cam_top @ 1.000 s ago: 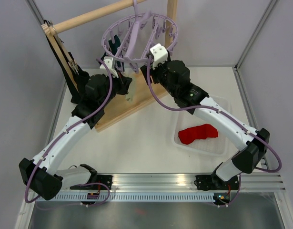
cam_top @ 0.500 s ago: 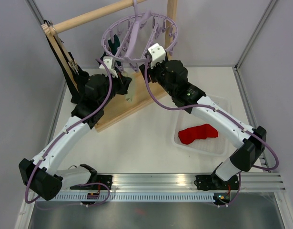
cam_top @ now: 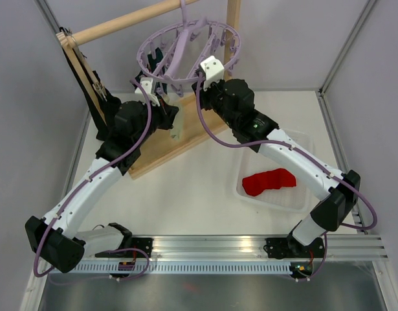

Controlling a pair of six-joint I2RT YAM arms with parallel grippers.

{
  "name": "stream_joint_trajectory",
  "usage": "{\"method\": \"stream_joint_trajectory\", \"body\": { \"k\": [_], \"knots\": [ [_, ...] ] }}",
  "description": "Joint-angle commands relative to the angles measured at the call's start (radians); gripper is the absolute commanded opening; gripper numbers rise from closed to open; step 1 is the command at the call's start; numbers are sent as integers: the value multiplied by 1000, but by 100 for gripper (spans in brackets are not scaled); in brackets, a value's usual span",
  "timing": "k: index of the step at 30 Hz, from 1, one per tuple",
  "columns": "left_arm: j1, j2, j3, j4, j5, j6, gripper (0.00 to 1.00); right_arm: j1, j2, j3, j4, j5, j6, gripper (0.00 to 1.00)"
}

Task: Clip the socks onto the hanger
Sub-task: Open the clamp at the hanger.

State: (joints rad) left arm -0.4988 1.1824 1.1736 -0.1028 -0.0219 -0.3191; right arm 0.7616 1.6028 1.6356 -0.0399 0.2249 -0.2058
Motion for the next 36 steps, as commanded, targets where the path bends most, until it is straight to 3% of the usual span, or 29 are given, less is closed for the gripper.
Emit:
{"method": "stream_joint_trajectory", "body": {
  "k": [1,12,27,36],
  "knots": [
    [5,-27,40,9,17,35,2,-1,-12,55,17,-27,25,48],
    [6,-29,14,23,59,29,2,-1,-12,72,-32,-52,100,33],
    [6,-35,9,26,73,32,2,-2,-26,58,-38,-48,115,36],
    [6,-64,-80,176,171,37,2,-1,-29,72,-63,-35,203,18]
  ]
}}
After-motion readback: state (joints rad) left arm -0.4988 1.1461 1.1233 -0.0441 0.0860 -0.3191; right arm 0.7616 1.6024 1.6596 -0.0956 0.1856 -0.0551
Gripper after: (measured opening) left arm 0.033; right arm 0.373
